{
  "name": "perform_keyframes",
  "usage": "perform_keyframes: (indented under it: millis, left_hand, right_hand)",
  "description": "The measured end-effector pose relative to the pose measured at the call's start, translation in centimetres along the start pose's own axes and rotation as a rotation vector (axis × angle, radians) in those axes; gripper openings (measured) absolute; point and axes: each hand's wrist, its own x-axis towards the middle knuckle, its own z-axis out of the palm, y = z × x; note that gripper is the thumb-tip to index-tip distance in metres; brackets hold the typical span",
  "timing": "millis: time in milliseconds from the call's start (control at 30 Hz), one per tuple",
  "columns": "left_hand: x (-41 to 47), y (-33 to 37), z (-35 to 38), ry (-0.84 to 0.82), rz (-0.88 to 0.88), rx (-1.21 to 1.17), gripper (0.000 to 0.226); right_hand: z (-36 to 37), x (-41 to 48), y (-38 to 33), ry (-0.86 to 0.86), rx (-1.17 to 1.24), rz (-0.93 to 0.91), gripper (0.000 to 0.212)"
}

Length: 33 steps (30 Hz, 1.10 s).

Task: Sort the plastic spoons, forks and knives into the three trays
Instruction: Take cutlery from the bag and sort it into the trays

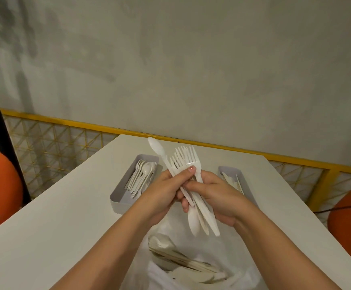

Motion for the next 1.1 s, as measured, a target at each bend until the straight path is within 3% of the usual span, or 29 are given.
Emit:
perform_keyframes:
  millis: [233, 367, 533, 867, 1100]
  left_hand:
    - [2.2, -0.1, -0.7, 0.140, -0.030, -0.015, 0.026]
    - [3.3, 0.1, -1.4, 0.183, -0.027, -0.184, 0.022]
    - [5.1, 0.4, -1.9, 0.204, -0.051, -0.322, 0.021]
    - [6.8, -0.9, -2.3, 0.204, -0.148, -0.492, 0.030]
    - [6.8, -1.3, -2.4, 0.229, -0.113, -0.492, 0.021]
  right_hand:
    - [-0.3, 1.0, 0.8, 0.084, 0.014, 0.067, 0.028]
    - [-0.3, 1.9, 1.5, 0.288, -0.232, 0.052, 0.030]
    - [-0.9, 3.2, 1.0, 0.499, -0.607, -0.096, 0.020]
    - [-0.2, 6.2, -0.9, 0.466, -0.589, -0.119, 0.026]
    - [0.1, 8.4, -0.6, 0.443, -0.839, -0.060, 0.037]
